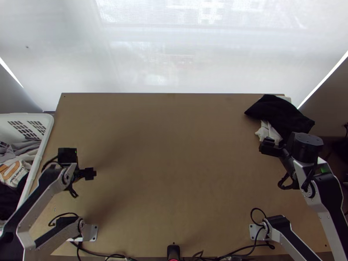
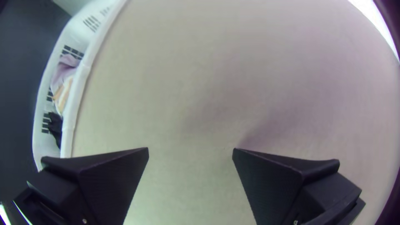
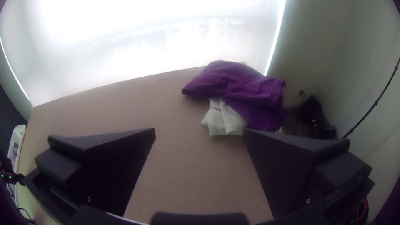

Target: Fold the t-shirt

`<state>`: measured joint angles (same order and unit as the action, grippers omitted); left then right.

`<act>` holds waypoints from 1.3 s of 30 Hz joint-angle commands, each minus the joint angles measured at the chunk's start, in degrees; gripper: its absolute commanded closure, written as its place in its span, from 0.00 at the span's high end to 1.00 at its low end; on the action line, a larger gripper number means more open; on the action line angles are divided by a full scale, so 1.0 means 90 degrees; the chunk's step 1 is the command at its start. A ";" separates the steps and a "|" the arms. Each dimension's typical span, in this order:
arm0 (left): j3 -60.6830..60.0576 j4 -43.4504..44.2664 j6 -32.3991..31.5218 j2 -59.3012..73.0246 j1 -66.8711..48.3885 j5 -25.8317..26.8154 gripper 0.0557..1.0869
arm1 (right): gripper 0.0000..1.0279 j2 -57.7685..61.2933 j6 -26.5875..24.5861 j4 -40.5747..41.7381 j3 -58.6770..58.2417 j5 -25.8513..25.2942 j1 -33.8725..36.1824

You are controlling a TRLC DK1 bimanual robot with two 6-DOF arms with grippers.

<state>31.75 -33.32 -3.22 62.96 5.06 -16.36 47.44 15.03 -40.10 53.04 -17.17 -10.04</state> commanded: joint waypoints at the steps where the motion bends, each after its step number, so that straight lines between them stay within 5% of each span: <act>1: 0.3240 -0.2802 -0.0853 0.2370 0.0961 0.1837 0.95 | 0.95 0.0149 0.0059 0.0051 -0.0014 -0.0016 0.0012; 8: 0.5955 -0.2948 -0.1732 0.2809 0.1977 0.2160 0.95 | 0.95 0.0051 0.0059 0.0246 -0.0200 -0.0016 0.0081; 17: 0.8816 -0.2899 -0.1556 0.4323 0.4067 0.2853 0.95 | 0.95 0.0041 0.0059 0.0363 -0.0297 -0.0006 0.0247; 29: 0.8982 -0.1972 0.0016 0.6003 0.6205 0.3898 0.95 | 0.95 0.0002 0.0049 0.0295 -0.0317 -0.0016 0.0237; 34: 0.8953 -0.1434 0.0485 0.6676 0.6821 0.3820 0.95 | 0.95 0.0032 0.0030 0.0266 -0.0287 -0.0016 0.0237; 39: 0.8953 -0.0702 0.0710 0.7350 0.7221 0.3078 0.95 | 0.95 0.0100 0.0030 0.0246 -0.0239 -0.0026 0.0247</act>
<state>111.90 -46.13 -0.45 121.19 63.88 15.92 47.75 15.38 -37.65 50.39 -17.32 -7.86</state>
